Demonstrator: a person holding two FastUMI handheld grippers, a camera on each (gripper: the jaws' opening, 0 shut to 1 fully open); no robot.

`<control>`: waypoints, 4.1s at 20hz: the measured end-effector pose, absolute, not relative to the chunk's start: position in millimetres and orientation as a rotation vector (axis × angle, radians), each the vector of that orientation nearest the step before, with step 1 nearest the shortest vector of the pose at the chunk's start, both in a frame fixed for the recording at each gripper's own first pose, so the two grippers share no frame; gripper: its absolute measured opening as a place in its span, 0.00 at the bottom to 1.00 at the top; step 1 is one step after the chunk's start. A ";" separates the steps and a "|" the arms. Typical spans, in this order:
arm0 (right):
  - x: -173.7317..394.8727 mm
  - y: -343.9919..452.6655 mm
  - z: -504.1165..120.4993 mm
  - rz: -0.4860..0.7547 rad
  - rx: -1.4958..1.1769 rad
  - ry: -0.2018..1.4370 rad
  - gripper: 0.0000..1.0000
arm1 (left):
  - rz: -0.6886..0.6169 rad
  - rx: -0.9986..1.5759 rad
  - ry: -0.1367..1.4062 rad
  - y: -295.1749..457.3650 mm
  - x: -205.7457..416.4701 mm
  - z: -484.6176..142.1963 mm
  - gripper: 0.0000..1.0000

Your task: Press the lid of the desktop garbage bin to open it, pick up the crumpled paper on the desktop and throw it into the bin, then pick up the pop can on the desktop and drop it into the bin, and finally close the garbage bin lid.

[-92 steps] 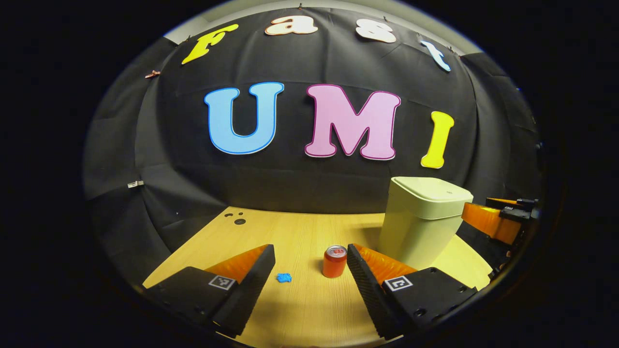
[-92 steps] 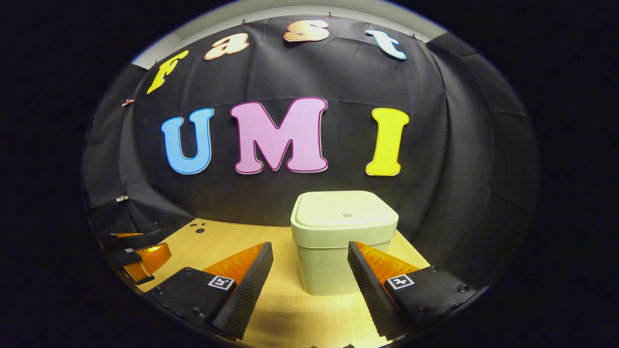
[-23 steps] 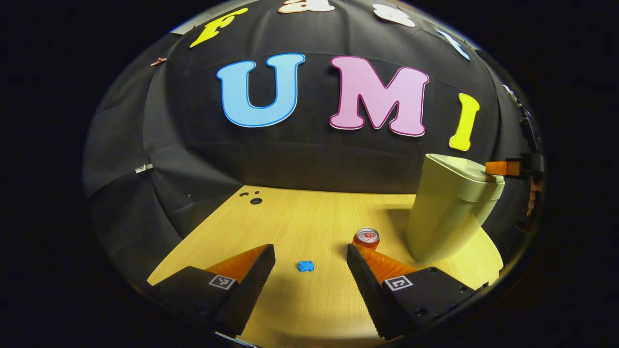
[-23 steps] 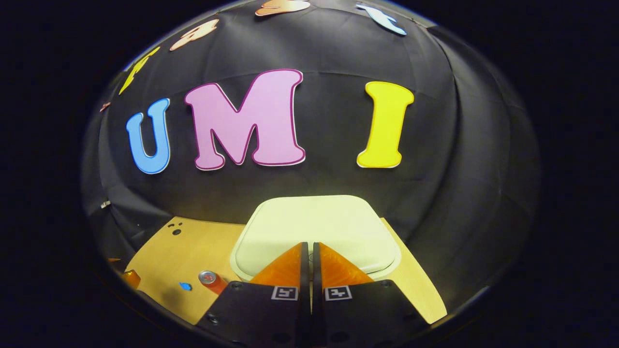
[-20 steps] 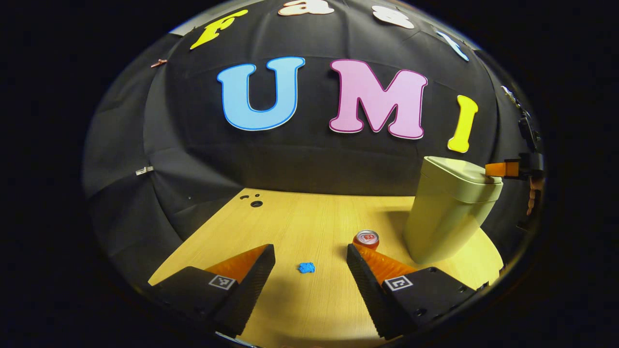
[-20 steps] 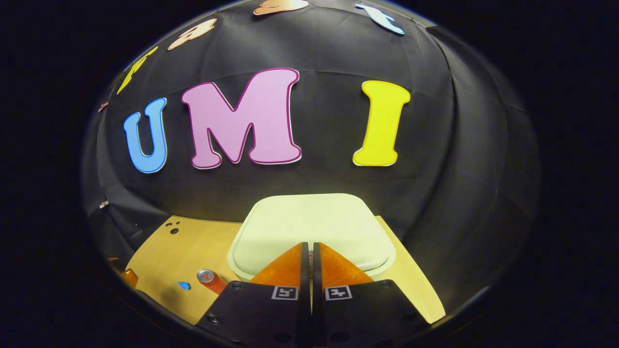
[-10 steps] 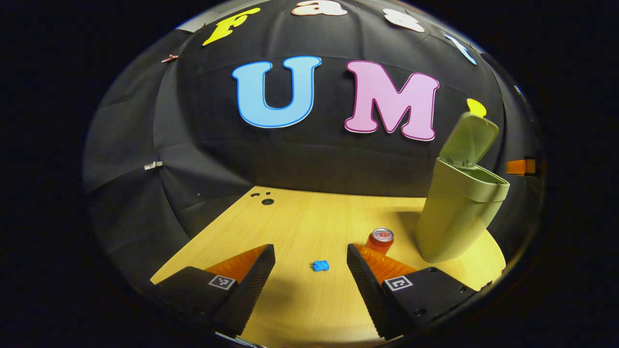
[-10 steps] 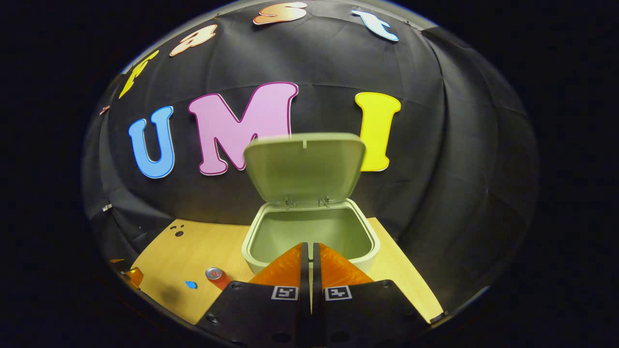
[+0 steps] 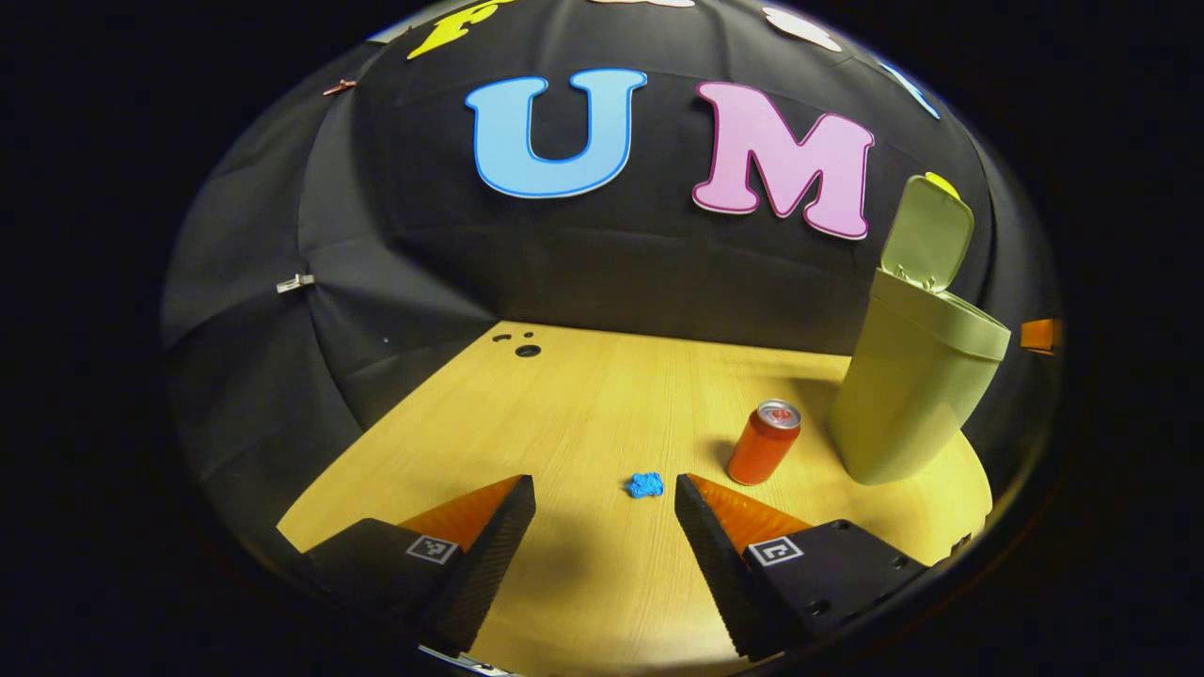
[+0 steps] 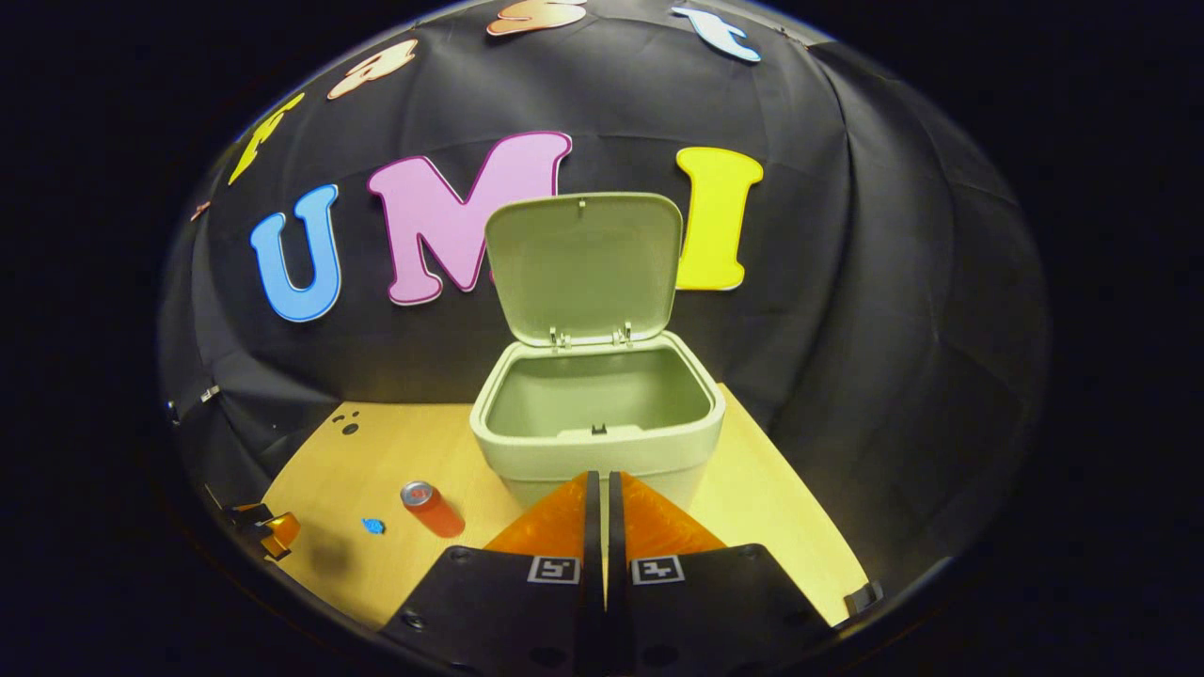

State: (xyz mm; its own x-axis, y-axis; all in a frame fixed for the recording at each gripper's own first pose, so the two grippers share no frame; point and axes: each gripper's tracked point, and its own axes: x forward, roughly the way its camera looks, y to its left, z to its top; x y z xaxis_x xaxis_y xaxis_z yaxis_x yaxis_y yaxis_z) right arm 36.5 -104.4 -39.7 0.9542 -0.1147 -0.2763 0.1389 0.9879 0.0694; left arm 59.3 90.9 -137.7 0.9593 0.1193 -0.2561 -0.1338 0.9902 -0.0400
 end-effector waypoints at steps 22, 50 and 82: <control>34.7 -91.6 -129.3 0.033 0.077 0.492 0.99 | 0.101 -0.015 0.510 58.5 194.6 -250.9 0.96; -46.4 -55.7 -112.5 -0.008 0.065 0.417 0.99 | 0.034 -0.041 0.387 73.0 178.0 -206.4 0.29; -42.0 -135.6 -152.3 0.069 0.101 0.457 0.99 | -0.579 0.081 0.075 -296.7 159.4 49.4 0.31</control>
